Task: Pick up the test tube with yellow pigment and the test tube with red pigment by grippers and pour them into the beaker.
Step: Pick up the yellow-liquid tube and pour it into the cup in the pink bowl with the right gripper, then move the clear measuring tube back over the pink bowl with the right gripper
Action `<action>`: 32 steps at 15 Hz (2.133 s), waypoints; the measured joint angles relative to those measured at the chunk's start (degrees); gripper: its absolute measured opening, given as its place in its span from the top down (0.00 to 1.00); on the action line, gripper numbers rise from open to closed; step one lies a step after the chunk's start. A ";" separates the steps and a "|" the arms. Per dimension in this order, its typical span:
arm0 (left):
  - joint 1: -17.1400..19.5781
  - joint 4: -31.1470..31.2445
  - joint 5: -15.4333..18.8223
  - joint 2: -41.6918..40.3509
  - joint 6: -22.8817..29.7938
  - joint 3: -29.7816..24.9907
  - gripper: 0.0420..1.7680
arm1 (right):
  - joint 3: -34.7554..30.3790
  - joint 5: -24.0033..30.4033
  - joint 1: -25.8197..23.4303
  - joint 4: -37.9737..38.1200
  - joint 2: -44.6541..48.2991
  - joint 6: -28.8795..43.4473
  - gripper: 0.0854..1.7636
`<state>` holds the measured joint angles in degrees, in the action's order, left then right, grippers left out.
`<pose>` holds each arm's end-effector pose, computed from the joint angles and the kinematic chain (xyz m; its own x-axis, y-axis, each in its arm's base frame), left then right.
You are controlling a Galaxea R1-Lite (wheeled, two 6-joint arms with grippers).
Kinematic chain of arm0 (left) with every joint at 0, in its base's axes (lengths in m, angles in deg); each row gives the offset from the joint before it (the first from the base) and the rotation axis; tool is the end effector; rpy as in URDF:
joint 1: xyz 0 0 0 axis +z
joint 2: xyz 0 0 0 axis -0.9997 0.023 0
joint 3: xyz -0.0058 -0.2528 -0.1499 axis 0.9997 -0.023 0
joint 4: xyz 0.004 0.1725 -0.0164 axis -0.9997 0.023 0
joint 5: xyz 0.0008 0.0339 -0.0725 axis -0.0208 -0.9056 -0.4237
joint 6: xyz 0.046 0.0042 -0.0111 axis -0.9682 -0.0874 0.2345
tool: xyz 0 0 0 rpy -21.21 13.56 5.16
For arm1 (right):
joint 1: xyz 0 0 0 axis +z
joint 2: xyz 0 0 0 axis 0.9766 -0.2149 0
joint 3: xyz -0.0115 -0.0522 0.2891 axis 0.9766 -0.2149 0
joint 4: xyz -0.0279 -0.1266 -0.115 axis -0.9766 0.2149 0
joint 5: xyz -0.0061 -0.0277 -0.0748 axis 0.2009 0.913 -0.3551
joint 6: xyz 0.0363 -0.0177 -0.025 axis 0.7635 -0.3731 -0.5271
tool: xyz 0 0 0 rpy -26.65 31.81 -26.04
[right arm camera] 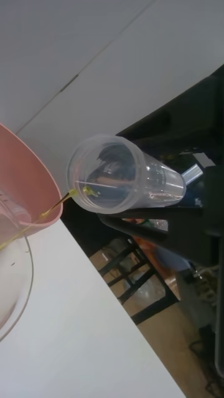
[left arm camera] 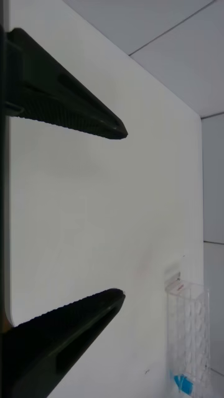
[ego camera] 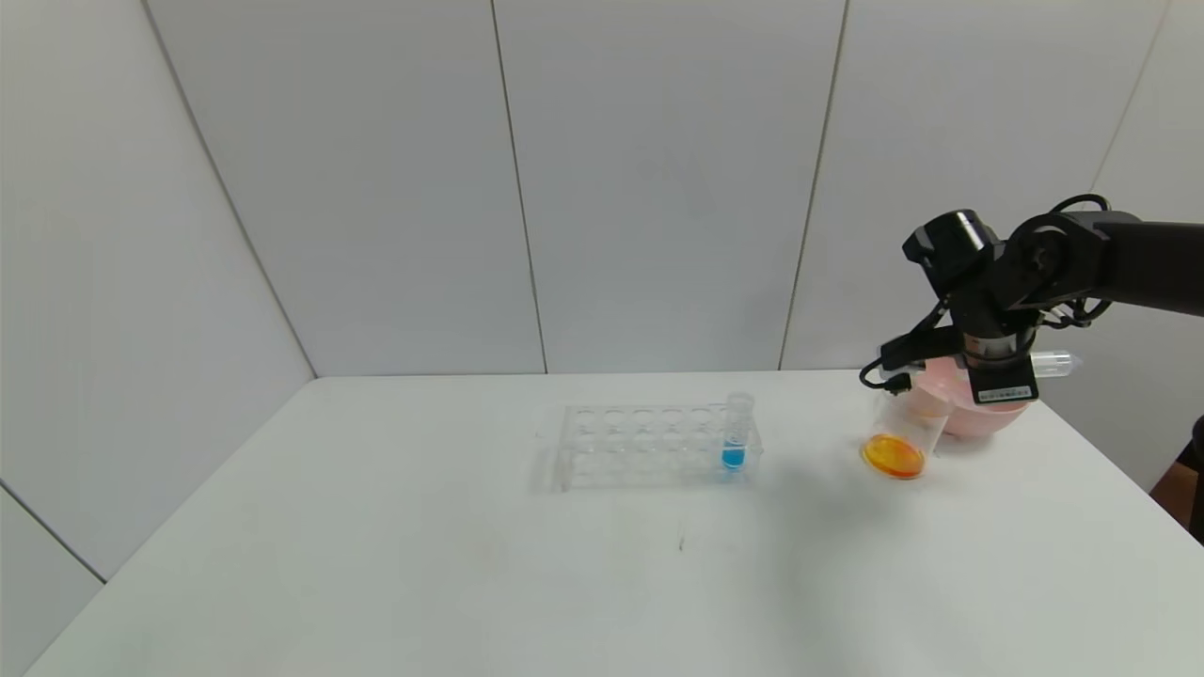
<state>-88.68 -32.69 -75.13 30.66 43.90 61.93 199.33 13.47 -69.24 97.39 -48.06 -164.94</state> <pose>-0.0104 0.0000 0.0734 0.9999 0.0024 -0.0170 -0.0026 0.9999 -0.0165 0.4114 0.0282 0.1751 0.4975 -0.6059 -0.6208 -0.7496 0.0599 -0.6592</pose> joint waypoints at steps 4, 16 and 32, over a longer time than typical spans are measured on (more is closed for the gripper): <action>0.00 0.00 -0.02 0.00 0.00 0.00 0.03 | 0.00 -4.60 1.43 -0.62 0.55 -3.66 0.74; 0.00 0.00 -0.02 0.00 0.00 0.00 0.03 | 0.00 -5.01 4.33 0.67 0.90 -5.55 0.74; 0.00 0.00 -0.02 0.00 0.00 0.00 0.03 | -3.28 41.78 -4.24 0.61 7.00 26.88 0.74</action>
<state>-88.68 -32.69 -75.16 30.66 43.90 61.93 196.05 55.25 -73.48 98.00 -41.07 -138.06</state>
